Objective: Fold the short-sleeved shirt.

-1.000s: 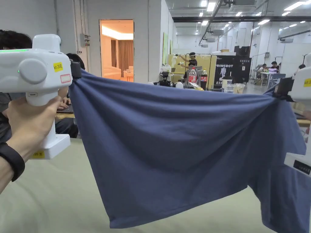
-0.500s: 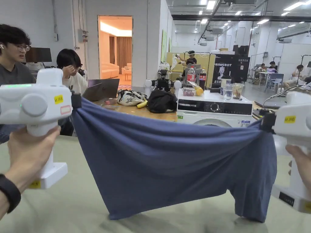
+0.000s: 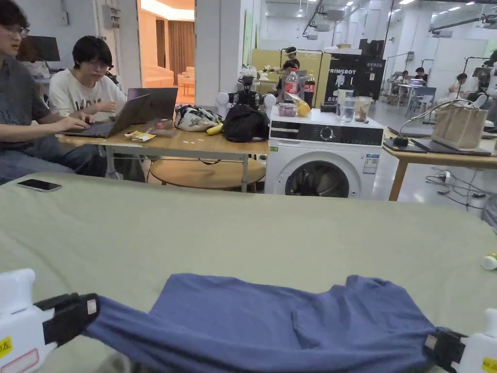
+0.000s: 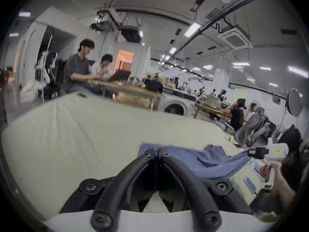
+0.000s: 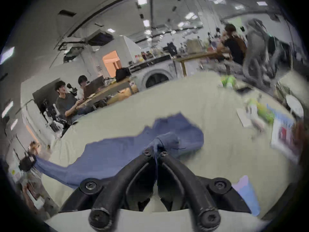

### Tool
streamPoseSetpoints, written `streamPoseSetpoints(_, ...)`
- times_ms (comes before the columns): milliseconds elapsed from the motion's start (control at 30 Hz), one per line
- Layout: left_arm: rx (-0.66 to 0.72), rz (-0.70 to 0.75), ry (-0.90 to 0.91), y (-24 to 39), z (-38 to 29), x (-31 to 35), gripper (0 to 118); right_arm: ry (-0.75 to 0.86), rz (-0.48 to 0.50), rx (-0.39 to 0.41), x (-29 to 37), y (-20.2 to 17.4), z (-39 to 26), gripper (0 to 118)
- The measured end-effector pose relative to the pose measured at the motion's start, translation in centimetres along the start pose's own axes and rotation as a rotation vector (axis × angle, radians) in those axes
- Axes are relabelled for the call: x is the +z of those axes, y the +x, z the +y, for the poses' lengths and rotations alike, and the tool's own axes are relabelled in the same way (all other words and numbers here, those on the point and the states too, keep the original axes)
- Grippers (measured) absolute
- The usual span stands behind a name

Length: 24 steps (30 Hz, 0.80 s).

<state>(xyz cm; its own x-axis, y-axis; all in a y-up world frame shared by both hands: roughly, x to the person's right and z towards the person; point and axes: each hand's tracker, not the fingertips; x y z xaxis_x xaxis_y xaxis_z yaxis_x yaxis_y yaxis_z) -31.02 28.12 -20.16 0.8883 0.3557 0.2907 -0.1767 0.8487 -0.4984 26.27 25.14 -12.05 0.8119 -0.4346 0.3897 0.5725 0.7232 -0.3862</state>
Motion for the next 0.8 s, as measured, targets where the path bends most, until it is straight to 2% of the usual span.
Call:
streamPoseSetpoints(100, 0.003, 0.046, -0.025, -1.4, -3.6, 2.4, 0, -0.031, -0.025, -0.046, 1.5, 1.6, -3.2, 0)
streamPoseSetpoints(200, 0.057, 0.066, -0.038, -2.9, -6.2, 4.6, 0, -0.054, -0.042, -0.053, 3.0, 2.4, -6.0, 0)
streamPoseSetpoints(333, 0.080, 0.087, -0.063, -3.9, -8.5, 6.1, 0, -0.088, -0.074, -0.003, 3.6, 2.9, -8.1, 0)
streamPoseSetpoints(500, 0.033, 0.118, -0.126, -3.9, -10.1, 5.4, 0, -0.119, -0.111, 0.038, 3.1, 3.1, -9.3, 0)
streamPoseSetpoints(567, 0.026, 0.119, -0.151, -4.0, -10.5, 4.9, 0, -0.116, -0.170, 0.098, 3.4, 2.8, -9.8, 2)
streamPoseSetpoints(600, 0.018, 0.128, -0.140, -3.9, -10.4, 5.0, 4, -0.082, -0.190, 0.134, 3.7, 2.7, -9.9, 13)
streamPoseSetpoints(633, 0.014, 0.131, -0.138, -3.9, -10.3, 5.0, 18, -0.062, -0.185, 0.153, 4.1, 2.7, -9.9, 33)
streamPoseSetpoints(667, -0.005, 0.126, -0.107, -3.6, -9.8, 5.1, 46, -0.030, -0.168, 0.157, 4.6, 2.7, -9.8, 63)
streamPoseSetpoints(700, -0.014, 0.124, -0.082, -5.1, -9.3, 4.3, 66, 0.017, -0.144, 0.148, 5.3, 2.5, -9.4, 75)
streamPoseSetpoints(733, -0.045, 0.128, -0.045, -4.6, -8.5, 4.3, 77, 0.054, -0.125, 0.147, 5.7, 2.2, -9.0, 77)
streamPoseSetpoints(800, -0.116, 0.129, 0.010, -3.4, -7.0, 4.1, 82, 0.118, -0.082, 0.157, 6.4, 1.5, -7.9, 77)
